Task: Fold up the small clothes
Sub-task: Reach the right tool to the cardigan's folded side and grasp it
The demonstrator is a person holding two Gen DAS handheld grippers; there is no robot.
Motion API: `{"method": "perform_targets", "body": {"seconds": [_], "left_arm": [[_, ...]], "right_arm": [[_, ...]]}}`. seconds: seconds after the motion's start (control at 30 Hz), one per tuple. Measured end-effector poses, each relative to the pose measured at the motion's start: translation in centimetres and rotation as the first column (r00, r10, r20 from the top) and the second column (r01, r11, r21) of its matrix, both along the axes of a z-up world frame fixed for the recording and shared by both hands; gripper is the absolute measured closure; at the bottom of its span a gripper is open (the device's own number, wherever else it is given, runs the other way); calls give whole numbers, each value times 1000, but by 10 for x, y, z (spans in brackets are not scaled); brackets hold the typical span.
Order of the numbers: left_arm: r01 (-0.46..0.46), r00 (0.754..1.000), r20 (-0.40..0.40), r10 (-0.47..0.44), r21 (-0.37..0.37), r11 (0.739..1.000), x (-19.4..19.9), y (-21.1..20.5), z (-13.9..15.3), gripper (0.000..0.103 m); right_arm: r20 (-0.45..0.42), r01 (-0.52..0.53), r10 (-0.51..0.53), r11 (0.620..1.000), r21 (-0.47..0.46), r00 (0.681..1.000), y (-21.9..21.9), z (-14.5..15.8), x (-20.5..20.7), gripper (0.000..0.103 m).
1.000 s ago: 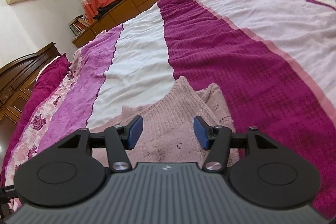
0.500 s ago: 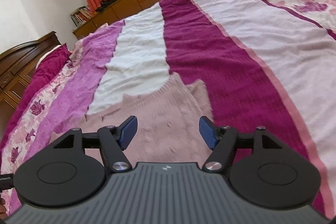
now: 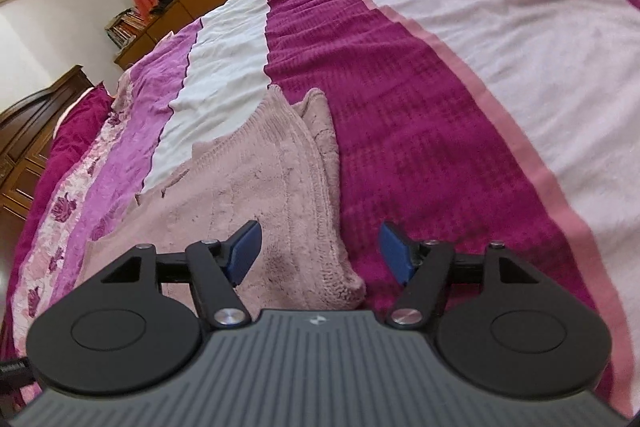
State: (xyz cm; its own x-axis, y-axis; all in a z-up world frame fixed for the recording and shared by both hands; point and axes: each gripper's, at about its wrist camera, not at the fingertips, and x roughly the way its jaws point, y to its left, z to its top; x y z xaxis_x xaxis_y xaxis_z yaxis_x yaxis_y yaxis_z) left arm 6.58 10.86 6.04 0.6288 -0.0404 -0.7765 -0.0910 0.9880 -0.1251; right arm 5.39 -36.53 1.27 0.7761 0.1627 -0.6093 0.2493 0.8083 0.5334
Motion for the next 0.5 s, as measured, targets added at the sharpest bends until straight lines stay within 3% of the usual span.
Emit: {"method": "perform_targets", "body": {"seconds": [0.5], "left_arm": [[-13,999,-46,15,52,999,5,-5,-14,60]], "right_arm": [[1,-141,142,984,105,990,7,-21,48,30]]}}
